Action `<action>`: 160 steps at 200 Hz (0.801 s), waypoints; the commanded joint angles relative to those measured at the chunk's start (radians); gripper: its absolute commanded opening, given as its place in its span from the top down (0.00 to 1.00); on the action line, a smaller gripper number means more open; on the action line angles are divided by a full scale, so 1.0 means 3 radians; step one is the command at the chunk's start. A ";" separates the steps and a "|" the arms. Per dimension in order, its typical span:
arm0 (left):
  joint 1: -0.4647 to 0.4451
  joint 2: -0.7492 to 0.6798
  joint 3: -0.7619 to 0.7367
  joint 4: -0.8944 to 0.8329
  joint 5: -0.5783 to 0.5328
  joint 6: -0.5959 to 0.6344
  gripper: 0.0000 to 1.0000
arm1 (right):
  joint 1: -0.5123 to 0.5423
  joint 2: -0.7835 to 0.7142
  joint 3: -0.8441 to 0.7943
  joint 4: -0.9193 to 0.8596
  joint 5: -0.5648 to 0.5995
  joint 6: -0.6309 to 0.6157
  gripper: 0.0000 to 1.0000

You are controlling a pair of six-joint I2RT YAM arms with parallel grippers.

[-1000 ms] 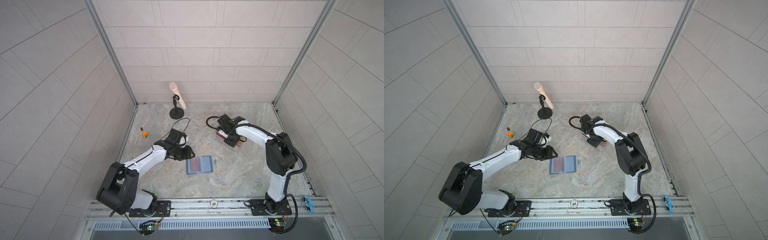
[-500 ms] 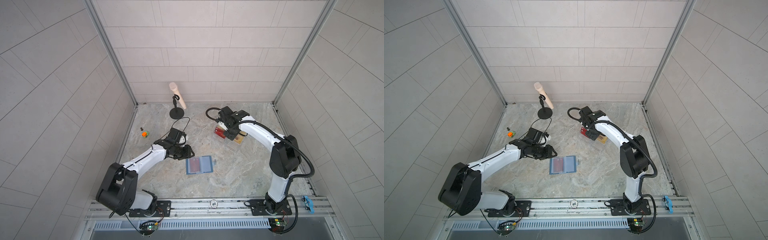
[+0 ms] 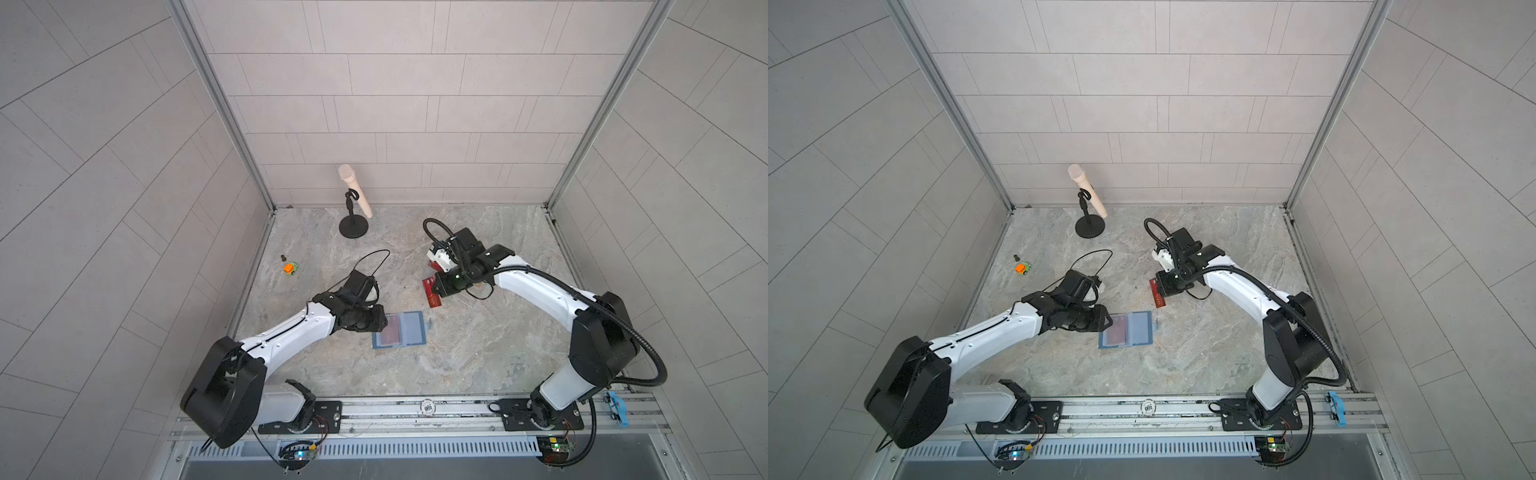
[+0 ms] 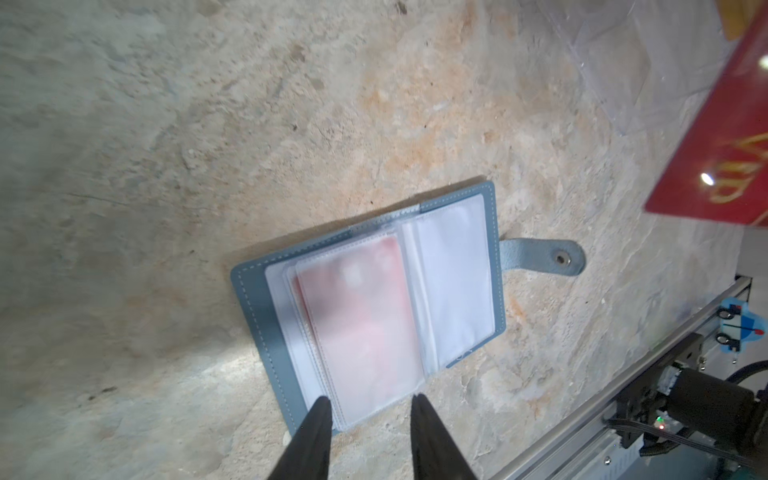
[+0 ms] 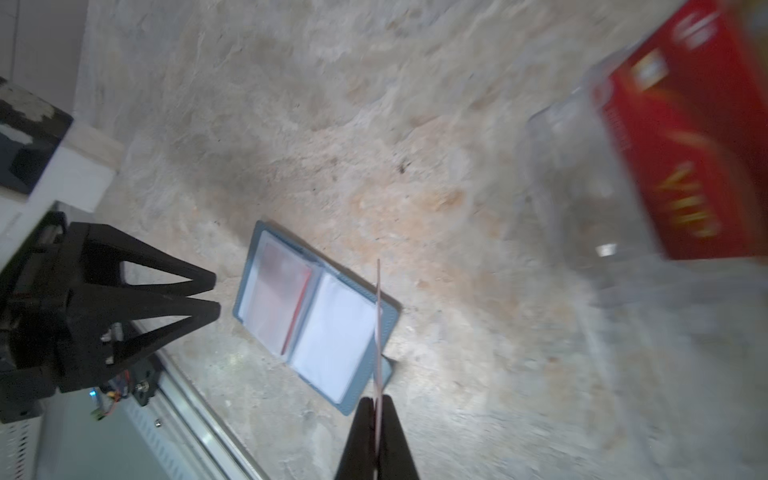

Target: Put the credit cards into the card holder

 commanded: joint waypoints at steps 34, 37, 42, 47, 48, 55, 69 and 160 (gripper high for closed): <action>-0.0003 0.0027 -0.0183 0.0277 -0.0013 -0.0163 0.70 | 0.0328 0.0117 -0.0721 0.1791 -0.0629 0.1184 1.00; -0.0002 0.0031 -0.0193 0.0291 -0.0017 -0.0170 0.70 | 0.0335 0.0131 -0.0763 0.1890 -0.0654 0.1236 1.00; -0.0002 0.0040 -0.0213 0.0313 -0.0014 -0.0182 0.72 | 0.0349 0.0154 -0.0835 0.2056 -0.0682 0.1324 1.00; -0.0002 0.0049 -0.0227 0.0325 -0.0009 -0.0188 0.74 | 0.0362 0.0174 -0.0892 0.2188 -0.0688 0.1389 1.00; -0.0002 0.0048 -0.0230 0.0329 -0.0006 -0.0192 0.74 | 0.0365 0.0178 -0.0898 0.2206 -0.0690 0.1397 1.00; -0.0004 0.0060 -0.0241 0.0352 0.0009 -0.0199 0.75 | 0.0379 0.0203 -0.0938 0.2270 -0.0684 0.1407 1.00; -0.0007 0.0102 -0.0244 0.0392 0.0082 -0.0187 0.78 | 0.0396 0.0246 -0.0976 0.2277 -0.0663 0.1369 1.00; -0.0008 0.0449 -0.0008 0.0323 0.0086 -0.0067 0.93 | 0.0341 0.0417 -0.1109 0.2470 -0.0661 0.1354 1.00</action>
